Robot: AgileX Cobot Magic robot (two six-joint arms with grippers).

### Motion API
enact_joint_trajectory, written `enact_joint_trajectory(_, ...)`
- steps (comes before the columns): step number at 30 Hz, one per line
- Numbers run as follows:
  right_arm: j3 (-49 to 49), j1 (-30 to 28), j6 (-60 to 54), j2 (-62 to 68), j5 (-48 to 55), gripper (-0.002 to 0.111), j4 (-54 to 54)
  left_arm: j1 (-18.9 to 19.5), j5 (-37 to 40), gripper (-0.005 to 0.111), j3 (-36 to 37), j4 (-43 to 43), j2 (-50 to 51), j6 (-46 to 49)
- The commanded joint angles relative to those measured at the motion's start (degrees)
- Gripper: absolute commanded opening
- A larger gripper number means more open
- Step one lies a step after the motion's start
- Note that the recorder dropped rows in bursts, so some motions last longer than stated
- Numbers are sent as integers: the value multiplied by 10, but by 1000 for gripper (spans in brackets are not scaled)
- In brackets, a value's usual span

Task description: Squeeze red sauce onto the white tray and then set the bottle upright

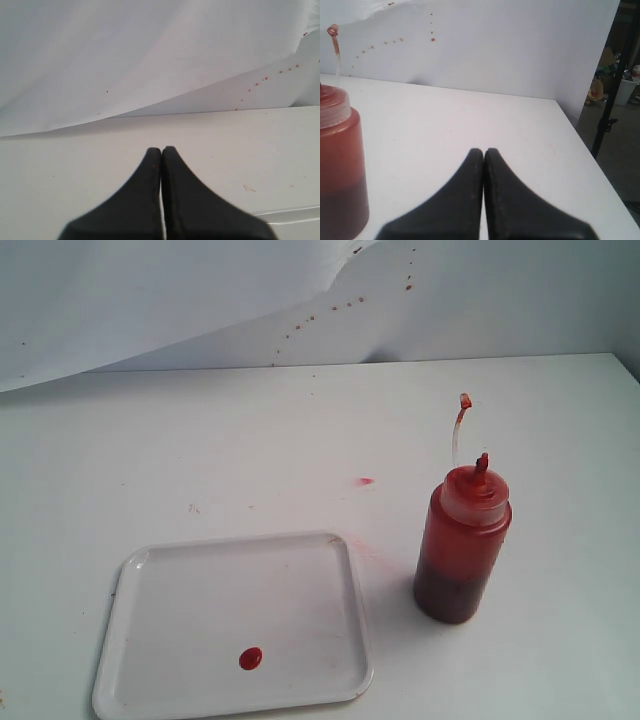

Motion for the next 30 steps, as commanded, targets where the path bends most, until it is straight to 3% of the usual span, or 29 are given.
enact_joint_trajectory(1,2,2,1,-3,4,0,-4,-1,1,0,3,-5,-2,-4)
enact_joint_trajectory(12,2,2,7,-3,4,0,-13,-1,1,0,3,-5,-2,-4)
enact_joint_trajectory(18,2,2,106,-3,4,0,-94,-1,1,0,3,-5,-2,-4)
enact_joint_trajectory(30,2,2,110,-3,3,0,-89,-1,1,0,3,-5,-2,-4)
